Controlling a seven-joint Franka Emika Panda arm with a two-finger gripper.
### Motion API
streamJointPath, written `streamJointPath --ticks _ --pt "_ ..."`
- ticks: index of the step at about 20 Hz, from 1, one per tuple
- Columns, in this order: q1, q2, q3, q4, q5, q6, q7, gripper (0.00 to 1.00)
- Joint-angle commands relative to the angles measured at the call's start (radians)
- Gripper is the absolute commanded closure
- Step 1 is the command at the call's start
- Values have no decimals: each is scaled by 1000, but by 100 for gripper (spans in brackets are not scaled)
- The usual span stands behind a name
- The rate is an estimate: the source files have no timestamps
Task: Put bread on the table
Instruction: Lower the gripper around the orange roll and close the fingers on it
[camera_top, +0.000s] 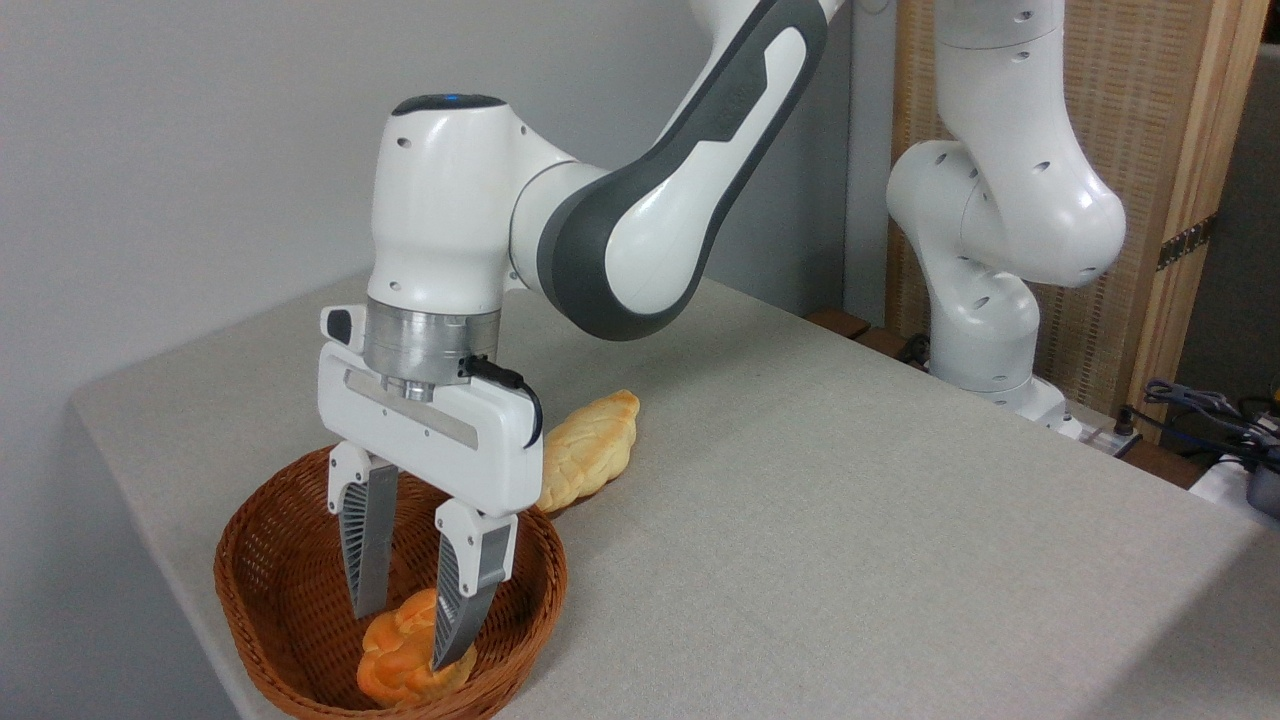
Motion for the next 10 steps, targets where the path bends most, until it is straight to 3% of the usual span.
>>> streamJointPath --ticks 1,3,5,6,10 --pt "0 10 2 -4 25 22 9 0" --pt "0 15 2 -4 55 24 9 14" --pt "0 16 0 -4 53 24 9 48" --pt "0 16 1 -4 52 22 9 54" --pt "2 15 0 -4 52 21 8 54"
